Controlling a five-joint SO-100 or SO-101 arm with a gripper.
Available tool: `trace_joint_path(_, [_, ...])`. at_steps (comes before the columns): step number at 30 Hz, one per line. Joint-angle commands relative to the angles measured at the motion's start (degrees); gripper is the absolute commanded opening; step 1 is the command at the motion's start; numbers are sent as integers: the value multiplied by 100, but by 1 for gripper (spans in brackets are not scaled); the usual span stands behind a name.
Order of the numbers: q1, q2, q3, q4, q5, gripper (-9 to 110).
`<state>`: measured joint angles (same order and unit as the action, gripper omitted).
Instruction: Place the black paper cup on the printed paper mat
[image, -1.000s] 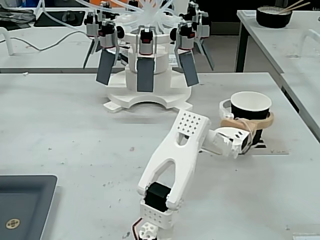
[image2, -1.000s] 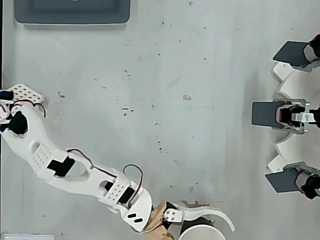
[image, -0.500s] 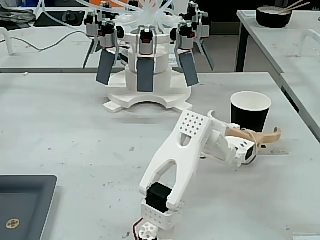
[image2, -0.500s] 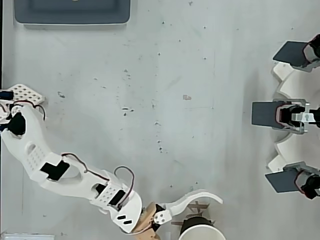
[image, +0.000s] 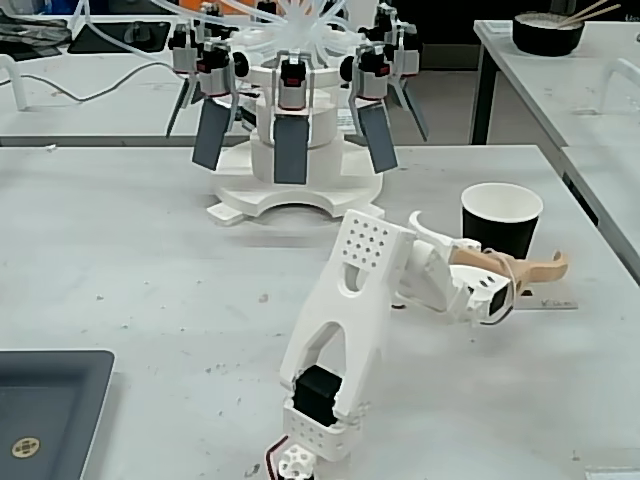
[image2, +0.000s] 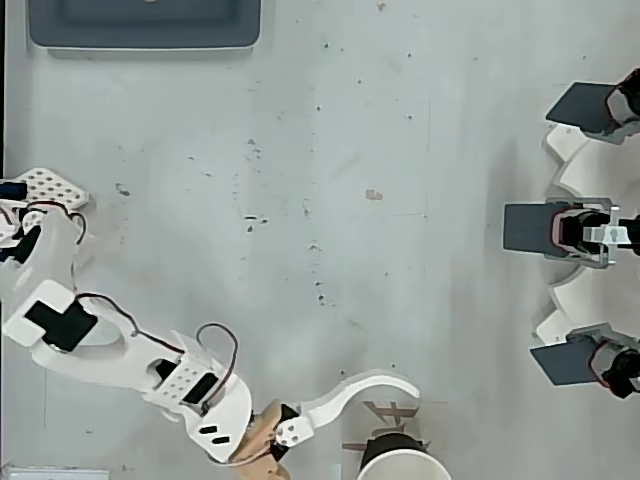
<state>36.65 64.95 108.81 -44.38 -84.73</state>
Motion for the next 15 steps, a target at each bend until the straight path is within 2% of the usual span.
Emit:
trace_joint_path(1, [53,1002,404,-132,62,61])
trace_joint_path(15, [-404,3691,2892,-229,211,58])
